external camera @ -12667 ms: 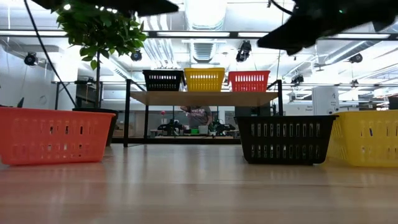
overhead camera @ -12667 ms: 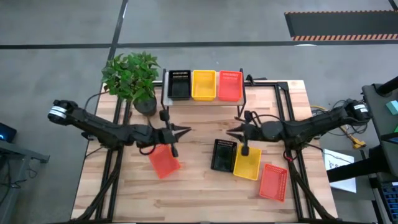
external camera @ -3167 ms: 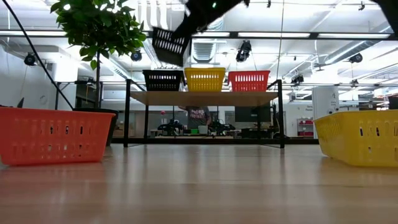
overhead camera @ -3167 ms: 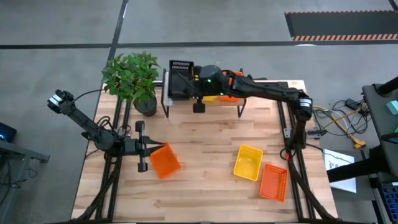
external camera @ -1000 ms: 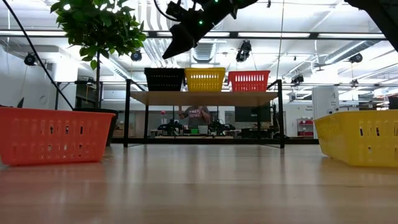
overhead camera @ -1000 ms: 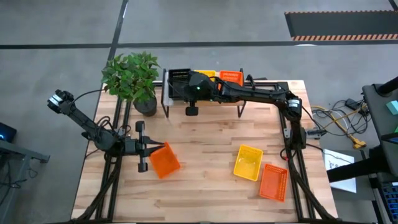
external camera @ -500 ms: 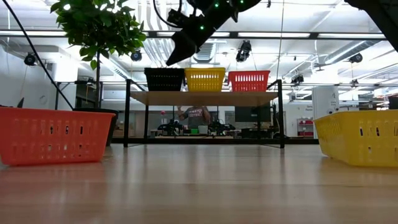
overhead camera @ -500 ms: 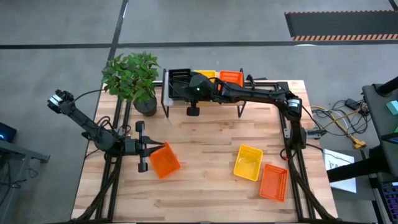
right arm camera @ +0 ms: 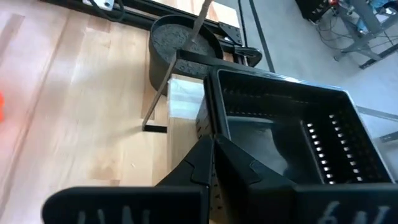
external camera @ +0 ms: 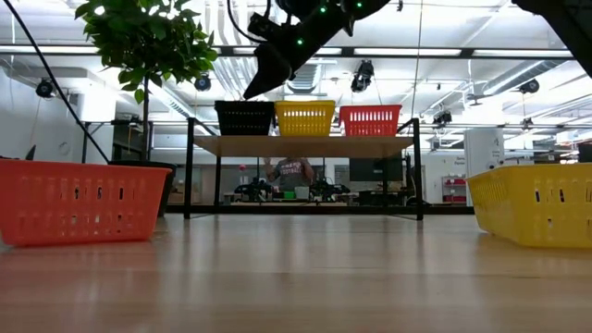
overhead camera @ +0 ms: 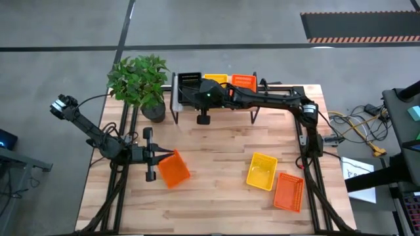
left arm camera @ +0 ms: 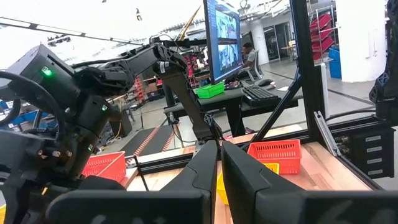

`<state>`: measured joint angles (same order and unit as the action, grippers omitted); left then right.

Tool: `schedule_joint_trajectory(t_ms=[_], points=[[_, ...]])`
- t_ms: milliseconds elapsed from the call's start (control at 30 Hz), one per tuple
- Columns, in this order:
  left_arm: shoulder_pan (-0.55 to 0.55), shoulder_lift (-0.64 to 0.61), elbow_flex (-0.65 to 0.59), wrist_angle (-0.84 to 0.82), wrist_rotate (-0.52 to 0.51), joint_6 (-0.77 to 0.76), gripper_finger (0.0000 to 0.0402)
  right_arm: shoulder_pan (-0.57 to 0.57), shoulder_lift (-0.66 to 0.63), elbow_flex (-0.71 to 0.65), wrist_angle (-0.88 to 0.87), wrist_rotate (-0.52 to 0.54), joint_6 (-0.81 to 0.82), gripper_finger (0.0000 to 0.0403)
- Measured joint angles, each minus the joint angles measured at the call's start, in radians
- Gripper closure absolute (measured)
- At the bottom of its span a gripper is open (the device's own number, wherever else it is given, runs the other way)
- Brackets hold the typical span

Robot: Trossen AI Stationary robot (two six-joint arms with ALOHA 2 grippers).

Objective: Stack baskets on shelf by color
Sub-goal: Stack the black bin on top of the other black bins on the shelf

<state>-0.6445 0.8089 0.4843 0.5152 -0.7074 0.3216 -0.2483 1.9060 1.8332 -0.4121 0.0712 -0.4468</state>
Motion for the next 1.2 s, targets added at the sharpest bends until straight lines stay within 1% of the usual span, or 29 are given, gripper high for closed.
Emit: schedule_joint_trajectory(t_ms=[67, 167, 200, 367, 567, 667, 800, 1200], points=[[0.000, 0.000, 0.000, 0.000, 0.000, 0.000, 0.0394, 0.002, 0.000, 0.004, 0.018, 0.026, -0.009, 0.0394], [0.000, 0.000, 0.000, 0.000, 0.000, 0.000, 0.0394, 0.000, -0.003, 0.018, 0.055, 0.105, -0.009, 0.0394], [0.000, 0.000, 0.000, 0.000, 0.000, 0.000, 0.0394, -0.005, -0.004, 0.023, 0.054, 0.111, -0.009, 0.0394], [0.000, 0.000, 0.000, 0.000, 0.000, 0.000, 0.0394, -0.035, -0.006, 0.014, 0.035, 0.113, 0.008, 0.0394], [0.000, 0.000, 0.000, 0.000, 0.000, 0.000, 0.0394, -0.038, -0.005, 0.000, -0.030, 0.101, 0.043, 0.0394], [0.000, 0.000, 0.000, 0.000, 0.000, 0.000, 0.0394, -0.034, -0.005, -0.002, -0.045, 0.069, 0.050, 0.0394], [0.000, 0.000, 0.000, 0.000, 0.000, 0.000, 0.0394, -0.021, -0.005, -0.002, -0.045, 0.052, 0.062, 0.0394], [0.000, 0.000, 0.000, 0.000, 0.000, 0.000, 0.0394, -0.007, -0.010, 0.006, -0.039, 0.060, 0.044, 0.0394]])
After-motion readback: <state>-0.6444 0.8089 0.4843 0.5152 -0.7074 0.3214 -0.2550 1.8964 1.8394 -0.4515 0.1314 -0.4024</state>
